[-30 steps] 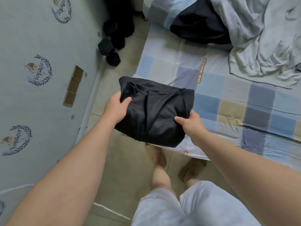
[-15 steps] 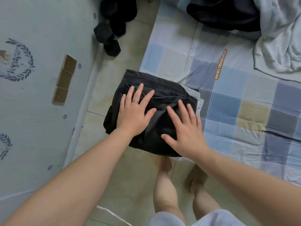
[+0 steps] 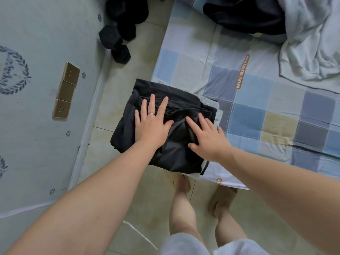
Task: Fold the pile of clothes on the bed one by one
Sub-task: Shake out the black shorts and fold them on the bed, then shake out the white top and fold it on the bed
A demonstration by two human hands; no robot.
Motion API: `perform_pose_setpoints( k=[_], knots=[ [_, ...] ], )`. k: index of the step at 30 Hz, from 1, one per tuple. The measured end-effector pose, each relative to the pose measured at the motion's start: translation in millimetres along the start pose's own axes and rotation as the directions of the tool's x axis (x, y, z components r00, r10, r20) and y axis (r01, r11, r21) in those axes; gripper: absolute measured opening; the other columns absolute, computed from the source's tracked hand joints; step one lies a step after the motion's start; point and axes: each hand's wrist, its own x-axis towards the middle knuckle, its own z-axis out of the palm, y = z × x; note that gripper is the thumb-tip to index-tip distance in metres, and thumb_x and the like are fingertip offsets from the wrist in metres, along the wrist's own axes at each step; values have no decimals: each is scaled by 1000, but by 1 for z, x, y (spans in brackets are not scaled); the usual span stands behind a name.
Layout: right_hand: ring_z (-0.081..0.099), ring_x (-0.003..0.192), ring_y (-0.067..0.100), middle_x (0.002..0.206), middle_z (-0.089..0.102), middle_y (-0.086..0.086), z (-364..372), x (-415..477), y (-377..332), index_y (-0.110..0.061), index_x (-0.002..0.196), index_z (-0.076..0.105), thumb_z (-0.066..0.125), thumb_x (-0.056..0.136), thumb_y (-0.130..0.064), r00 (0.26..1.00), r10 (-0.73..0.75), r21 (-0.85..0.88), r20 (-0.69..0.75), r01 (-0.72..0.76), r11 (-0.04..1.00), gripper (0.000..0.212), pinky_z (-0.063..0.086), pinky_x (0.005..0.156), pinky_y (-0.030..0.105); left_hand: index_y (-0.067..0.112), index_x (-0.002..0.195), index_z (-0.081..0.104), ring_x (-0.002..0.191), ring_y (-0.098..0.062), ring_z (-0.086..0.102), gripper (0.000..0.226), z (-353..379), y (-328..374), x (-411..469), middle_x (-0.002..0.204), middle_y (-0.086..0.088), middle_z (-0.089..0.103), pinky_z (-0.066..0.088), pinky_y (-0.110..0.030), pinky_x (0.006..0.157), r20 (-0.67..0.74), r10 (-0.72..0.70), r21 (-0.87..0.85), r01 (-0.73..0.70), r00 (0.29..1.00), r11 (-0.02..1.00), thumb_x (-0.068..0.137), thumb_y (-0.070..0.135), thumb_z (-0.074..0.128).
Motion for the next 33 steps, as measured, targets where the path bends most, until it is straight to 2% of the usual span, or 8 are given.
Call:
perform_pose_setpoints(
  k=[3, 9, 13, 18, 25, 33],
  knots=[
    [4, 155, 26, 169, -3, -1, -32, -39, 12, -46, 156, -8, 48, 98, -49, 999, 5, 27, 38, -6, 1000, 81, 15, 122, 53, 39, 159, -8, 155, -27, -9, 77, -28, 29, -32, 169, -1, -14, 4, -52, 125, -6, -48, -63, 48, 999, 997, 101, 56, 40],
    [10, 154, 26, 169, -3, 0, -85, -131, 56, -41, 158, -4, 46, 101, -49, 991, 128, 76, -42, -124, 989, 76, 22, 120, 48, 40, 159, -6, 155, -24, -13, 74, -73, 104, -96, 169, 2, -14, 2, -50, 125, 25, -52, -203, 56, 998, 978, 101, 59, 36],
    [12, 154, 25, 169, 0, 0, -110, -188, 105, -40, 159, -3, 46, 101, -49, 979, 175, 104, -102, -165, 981, 76, 24, 120, 45, 41, 159, -4, 155, -23, -13, 71, -95, 167, -109, 168, 4, -15, 3, -50, 125, 78, -2, -251, 21, 997, 968, 101, 59, 35],
    [15, 153, 22, 169, 6, -1, -137, -243, 194, -39, 159, 1, 48, 100, -48, 956, 216, 120, -196, -196, 973, 76, 26, 119, 43, 43, 159, 0, 155, -20, -13, 71, -113, 254, -112, 169, 6, -14, 5, -49, 124, 81, 91, -281, -65, 993, 957, 101, 61, 37],
    [12, 154, 21, 169, 2, -3, -162, -307, 351, -40, 159, -2, 50, 101, -47, 936, 205, 171, -287, -161, 972, 78, 22, 119, 43, 43, 159, 3, 155, -22, -11, 70, -112, 412, -126, 169, 5, -10, 4, -50, 123, 4, 165, -204, -161, 986, 966, 101, 59, 39],
    [14, 153, 20, 168, 6, -2, -162, -382, 491, -38, 159, 0, 50, 100, -46, 915, 282, 280, -289, -202, 939, 78, 21, 120, 42, 44, 159, 4, 156, -23, -5, 67, -96, 574, -145, 170, 4, -5, 8, -46, 122, 50, 227, -149, -217, 973, 965, 102, 59, 38]
  ],
)
